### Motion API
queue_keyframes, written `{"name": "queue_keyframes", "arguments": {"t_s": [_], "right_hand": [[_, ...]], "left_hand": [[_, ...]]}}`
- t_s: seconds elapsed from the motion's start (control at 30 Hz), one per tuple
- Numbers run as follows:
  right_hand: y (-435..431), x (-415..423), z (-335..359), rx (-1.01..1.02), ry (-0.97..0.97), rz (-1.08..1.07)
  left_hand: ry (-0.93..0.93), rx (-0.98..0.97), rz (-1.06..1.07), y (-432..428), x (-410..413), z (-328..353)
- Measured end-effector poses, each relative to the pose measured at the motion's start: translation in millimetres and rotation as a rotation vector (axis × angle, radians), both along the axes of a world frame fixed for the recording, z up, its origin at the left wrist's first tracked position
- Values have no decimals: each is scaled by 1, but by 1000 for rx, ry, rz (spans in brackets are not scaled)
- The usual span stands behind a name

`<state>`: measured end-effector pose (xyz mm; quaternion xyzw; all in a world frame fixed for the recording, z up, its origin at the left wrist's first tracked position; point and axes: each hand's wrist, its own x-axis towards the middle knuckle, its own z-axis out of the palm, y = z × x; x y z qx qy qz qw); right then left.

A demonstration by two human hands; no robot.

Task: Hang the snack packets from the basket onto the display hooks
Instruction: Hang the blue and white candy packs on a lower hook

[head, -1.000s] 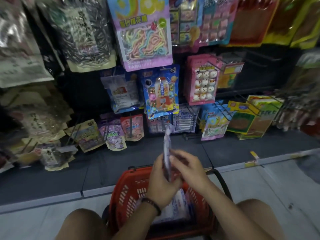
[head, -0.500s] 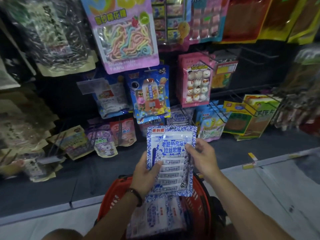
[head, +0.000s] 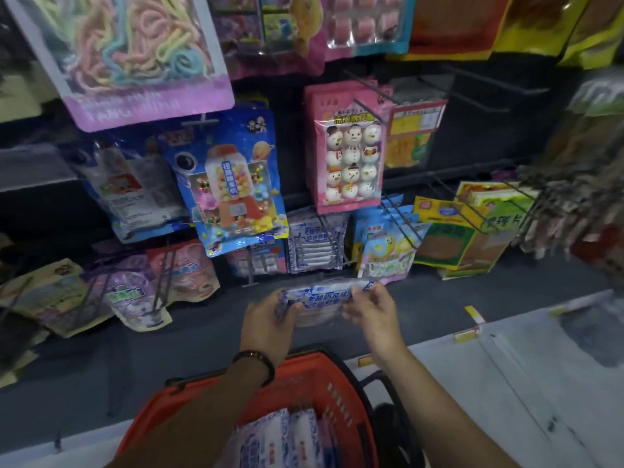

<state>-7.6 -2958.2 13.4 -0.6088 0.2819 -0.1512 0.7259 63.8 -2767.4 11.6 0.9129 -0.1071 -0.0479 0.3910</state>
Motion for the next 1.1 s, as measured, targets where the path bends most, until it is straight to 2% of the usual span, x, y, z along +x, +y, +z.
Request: {"name": "queue_keyframes", "arguments": {"t_s": [0.1,0.2,0.27,0.5,0.73,0.87,0.97,1.1], "right_hand": [[-9,10,-16,70,66,-6],[-13,23,-29,130,179,-18],[-19,35,-42,100,217,-31],[-41,58,-68,33,168,-76],[-37,60,-47,2,104,-78],[-36,59,-47,-109,104,-1],[-33,58,-48,-201,184,67],[-23,59,-47,-212,254,177]], "left_hand": [[180,-158,-21,-20,4,-19],[450,-500,69,-40,10,-33],[616,-681,165,-50,19,-45],[594,-659,225,-78,44,-64],[669,-676,302,-93,59,-63],[677,-662,328,-100,70,-62],[681,-656,350,-108,81,-58],[676,-676,369,-118,103,-61]]}}
